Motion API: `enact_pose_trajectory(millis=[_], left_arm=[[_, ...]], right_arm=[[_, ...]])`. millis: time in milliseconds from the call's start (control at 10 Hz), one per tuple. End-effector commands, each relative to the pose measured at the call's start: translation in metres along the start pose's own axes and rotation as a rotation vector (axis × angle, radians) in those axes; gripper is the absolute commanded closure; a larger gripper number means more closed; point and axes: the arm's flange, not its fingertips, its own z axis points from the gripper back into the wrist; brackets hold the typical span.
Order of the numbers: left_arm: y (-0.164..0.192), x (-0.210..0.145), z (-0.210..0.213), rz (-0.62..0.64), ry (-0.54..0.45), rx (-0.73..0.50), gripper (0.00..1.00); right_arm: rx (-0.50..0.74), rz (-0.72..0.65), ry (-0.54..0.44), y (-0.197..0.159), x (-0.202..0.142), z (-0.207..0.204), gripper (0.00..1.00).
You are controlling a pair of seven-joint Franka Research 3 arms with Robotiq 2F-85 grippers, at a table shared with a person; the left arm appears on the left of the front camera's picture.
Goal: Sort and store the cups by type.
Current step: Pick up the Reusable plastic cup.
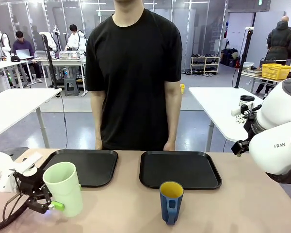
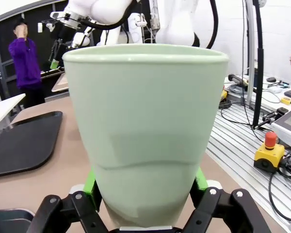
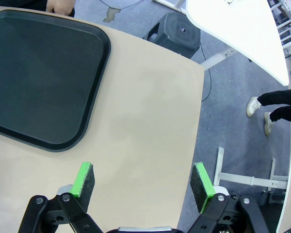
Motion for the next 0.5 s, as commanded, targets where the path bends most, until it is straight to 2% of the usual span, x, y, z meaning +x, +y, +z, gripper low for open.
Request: enact_pose_trajectory(millis=[0, 100, 200, 400], left_arm=[[-0.015, 0.014, -0.006, -0.027, 0.025, 0.063, 0.57], [-0.015, 0.016, -0.003, -0.029, 0.044, 0.081, 0.57], [-0.001, 0.004, 0.004, -0.002, 0.007, 0.021, 0.57], [-0.001, 0.004, 0.004, -0.002, 0.007, 0.021, 0.57]], right_arm=[[-0.003, 0.001, 0.000, -0.001, -0.001, -0.001, 0.00], [-0.003, 0.001, 0.000, -0.001, -0.001, -0.001, 0.00], [-0.003, 0.001, 0.000, -0.001, -0.001, -0.001, 0.00], [-0.003, 0.001, 0.000, -0.001, -0.001, -0.001, 0.00]])
